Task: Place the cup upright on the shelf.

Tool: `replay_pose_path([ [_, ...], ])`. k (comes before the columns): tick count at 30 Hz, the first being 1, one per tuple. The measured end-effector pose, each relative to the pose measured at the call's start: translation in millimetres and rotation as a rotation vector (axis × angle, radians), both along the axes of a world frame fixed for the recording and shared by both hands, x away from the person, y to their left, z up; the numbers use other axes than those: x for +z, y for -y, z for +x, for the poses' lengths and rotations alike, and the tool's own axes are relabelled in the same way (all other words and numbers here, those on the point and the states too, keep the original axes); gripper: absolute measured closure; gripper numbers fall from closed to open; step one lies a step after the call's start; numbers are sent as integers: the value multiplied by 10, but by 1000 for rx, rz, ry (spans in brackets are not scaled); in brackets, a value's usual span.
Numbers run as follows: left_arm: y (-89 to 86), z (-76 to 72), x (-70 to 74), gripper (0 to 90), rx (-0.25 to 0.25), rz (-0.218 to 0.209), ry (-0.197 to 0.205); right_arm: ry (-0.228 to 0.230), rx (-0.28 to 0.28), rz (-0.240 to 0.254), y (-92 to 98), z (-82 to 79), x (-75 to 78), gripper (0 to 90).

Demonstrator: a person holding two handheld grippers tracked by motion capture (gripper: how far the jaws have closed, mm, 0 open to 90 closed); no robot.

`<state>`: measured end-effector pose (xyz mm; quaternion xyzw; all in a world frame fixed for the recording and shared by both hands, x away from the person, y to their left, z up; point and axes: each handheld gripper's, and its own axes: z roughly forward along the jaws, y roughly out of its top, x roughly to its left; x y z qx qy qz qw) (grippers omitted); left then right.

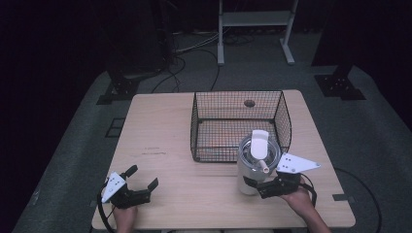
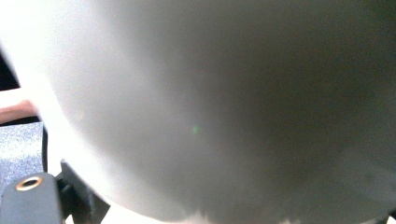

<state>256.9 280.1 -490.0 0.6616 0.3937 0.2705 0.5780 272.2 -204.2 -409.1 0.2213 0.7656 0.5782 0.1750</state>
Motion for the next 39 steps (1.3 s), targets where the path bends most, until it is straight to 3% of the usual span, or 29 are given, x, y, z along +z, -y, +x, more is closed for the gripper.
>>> replay_pose_path([
  [19,-8,1,0,0,-2,-3,3,29,-24,36,-55,165,486,93],
  [31,-10,0,1,0,-2,-13,4,34,-48,38,-79,227,657,93],
  [39,-15,-4,1,0,-2,-14,2,56,-61,47,-86,349,852,93],
])
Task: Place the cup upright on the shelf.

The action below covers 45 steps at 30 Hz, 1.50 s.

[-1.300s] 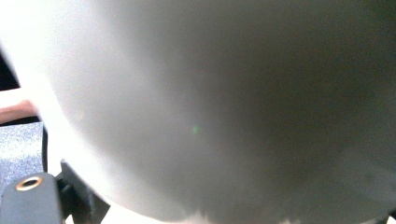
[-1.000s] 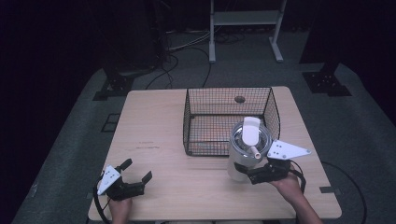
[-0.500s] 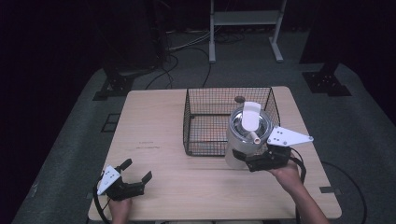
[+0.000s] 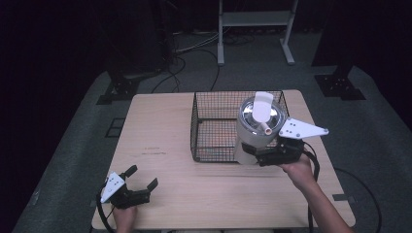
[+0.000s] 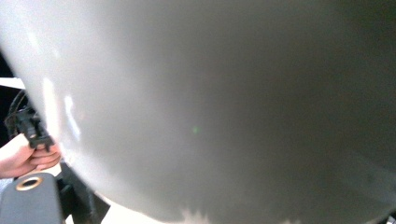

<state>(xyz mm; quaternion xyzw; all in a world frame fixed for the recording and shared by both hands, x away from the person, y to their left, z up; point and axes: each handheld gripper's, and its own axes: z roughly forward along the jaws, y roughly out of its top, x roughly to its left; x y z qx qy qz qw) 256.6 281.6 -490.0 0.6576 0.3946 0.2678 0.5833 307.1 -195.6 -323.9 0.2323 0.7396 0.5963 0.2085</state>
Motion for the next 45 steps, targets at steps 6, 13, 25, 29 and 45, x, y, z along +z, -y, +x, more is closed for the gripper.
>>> replay_pose_path([
  [6,-5,-2,0,0,1,-5,1,14,-12,-19,-39,133,102,93],
  [13,0,-2,-1,0,2,-4,2,10,-15,-43,-93,337,172,93],
  [25,-2,-2,-2,0,1,-6,4,7,-25,-17,-246,645,195,94],
  [29,-7,0,-1,0,-1,-8,2,14,-24,-8,-282,715,205,94],
  [45,-14,0,-1,0,-3,-5,0,5,-42,8,-343,1032,240,93],
])
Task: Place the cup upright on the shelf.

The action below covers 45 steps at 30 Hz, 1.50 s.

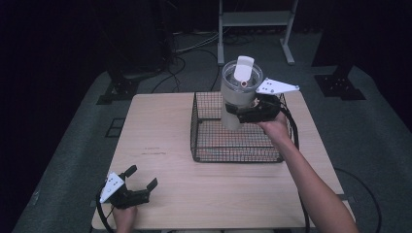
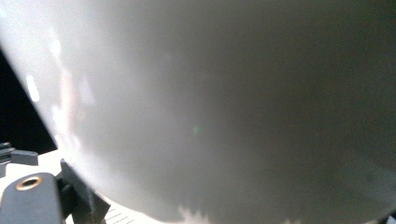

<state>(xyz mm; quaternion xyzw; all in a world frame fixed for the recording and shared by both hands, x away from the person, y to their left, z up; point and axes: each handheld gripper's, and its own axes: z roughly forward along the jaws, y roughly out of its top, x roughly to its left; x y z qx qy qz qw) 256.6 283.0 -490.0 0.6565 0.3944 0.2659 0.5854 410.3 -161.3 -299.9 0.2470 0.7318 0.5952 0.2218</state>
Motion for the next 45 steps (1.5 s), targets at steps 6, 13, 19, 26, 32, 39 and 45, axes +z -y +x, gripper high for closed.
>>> replay_pose_path([
  [6,0,0,1,0,0,-1,1,0,-1,-13,-29,92,22,93],
  [13,-3,-4,1,0,-1,-5,1,-8,2,-19,-89,217,4,93],
  [19,-6,-3,1,0,0,-10,2,-30,3,-15,-125,354,-72,93],
  [26,-13,-3,1,0,-2,-9,4,-39,10,-44,-177,469,-183,93],
  [32,-14,-3,1,0,-4,-10,4,-67,27,-42,-207,556,-298,93],
  [39,-14,-5,1,0,-9,-6,5,-97,42,-48,-223,641,-461,93],
  [45,-14,-4,1,0,-8,-9,5,-117,58,-52,-225,709,-605,93],
])
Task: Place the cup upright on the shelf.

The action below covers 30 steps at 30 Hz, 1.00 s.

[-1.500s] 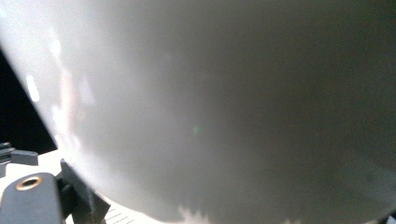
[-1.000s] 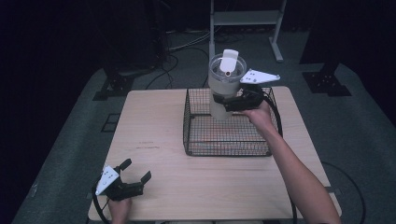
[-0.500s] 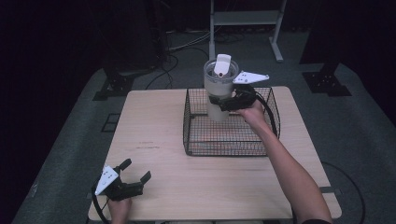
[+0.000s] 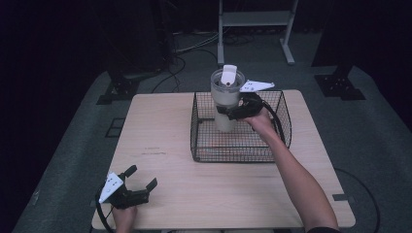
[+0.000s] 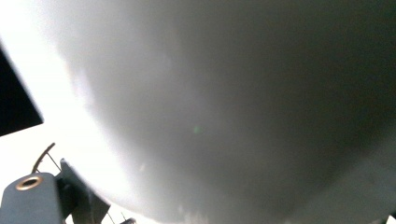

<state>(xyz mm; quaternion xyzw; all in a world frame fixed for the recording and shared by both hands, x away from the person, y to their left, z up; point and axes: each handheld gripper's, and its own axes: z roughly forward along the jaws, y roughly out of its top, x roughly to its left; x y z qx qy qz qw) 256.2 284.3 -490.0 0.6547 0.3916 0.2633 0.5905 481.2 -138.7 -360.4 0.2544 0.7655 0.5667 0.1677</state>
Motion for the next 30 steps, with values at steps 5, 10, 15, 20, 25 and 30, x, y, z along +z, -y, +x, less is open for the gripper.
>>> replay_pose_path([
  [5,0,1,0,0,0,-2,-1,-16,8,-24,-40,22,-73,93],
  [10,-3,-1,0,0,0,-3,2,-28,28,-37,-81,33,-134,93],
  [15,-4,1,-1,0,-1,-7,3,-44,35,-54,-94,59,-235,93],
  [20,-3,4,-1,0,-1,-6,1,-66,37,-76,-75,86,-340,93],
  [25,-2,2,-1,0,0,-10,1,-74,38,-91,-73,97,-382,93],
  [30,-4,0,-1,0,-2,-13,1,-76,39,-98,-88,108,-410,93],
])
